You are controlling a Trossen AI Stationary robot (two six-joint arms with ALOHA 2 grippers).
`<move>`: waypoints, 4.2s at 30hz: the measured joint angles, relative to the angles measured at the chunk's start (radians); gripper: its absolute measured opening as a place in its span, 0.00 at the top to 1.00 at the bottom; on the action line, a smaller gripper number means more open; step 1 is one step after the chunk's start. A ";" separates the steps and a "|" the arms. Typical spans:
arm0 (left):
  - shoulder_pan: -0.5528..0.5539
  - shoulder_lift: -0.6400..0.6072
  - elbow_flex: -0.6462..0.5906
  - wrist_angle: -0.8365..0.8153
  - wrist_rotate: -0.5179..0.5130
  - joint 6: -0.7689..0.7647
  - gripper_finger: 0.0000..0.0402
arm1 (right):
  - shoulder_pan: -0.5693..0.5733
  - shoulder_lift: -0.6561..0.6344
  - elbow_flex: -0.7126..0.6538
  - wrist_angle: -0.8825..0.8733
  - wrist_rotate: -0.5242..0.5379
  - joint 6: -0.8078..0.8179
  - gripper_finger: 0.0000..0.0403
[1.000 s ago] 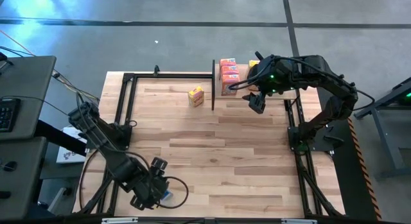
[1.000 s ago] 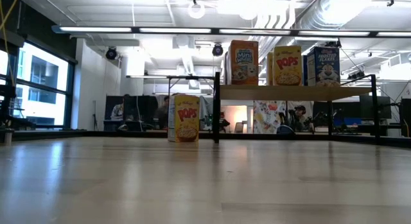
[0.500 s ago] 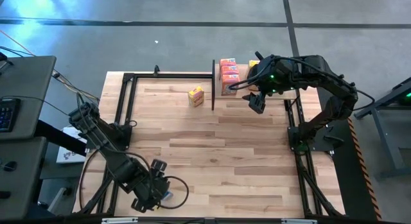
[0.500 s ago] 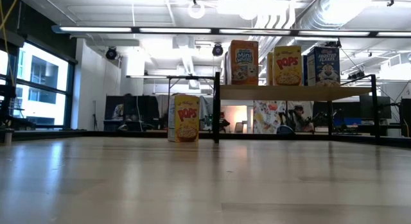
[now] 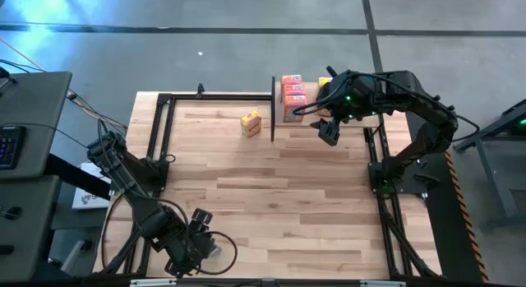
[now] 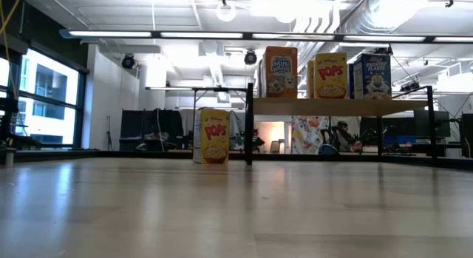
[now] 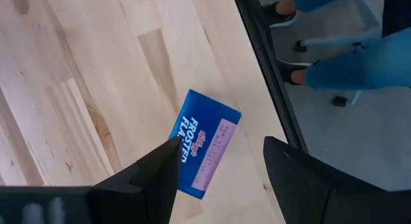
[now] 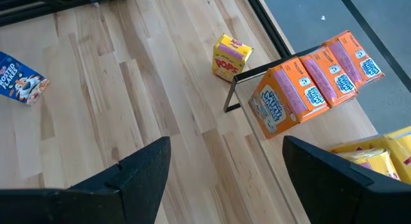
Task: Stack cereal on shelf
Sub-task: Put the blue cereal box on the shelf aligned with the other blue cereal boxes
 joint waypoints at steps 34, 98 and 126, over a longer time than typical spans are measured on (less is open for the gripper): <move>0.029 0.096 -0.060 0.020 0.013 0.131 0.33 | 0.000 0.000 0.000 0.000 0.000 0.000 0.27; 0.404 0.148 0.146 -0.013 -0.010 0.288 0.57 | 0.000 0.000 0.000 0.000 0.000 0.000 0.27; 0.699 0.146 0.357 -0.021 0.021 0.408 0.57 | 0.000 0.000 0.000 0.021 0.000 0.003 0.27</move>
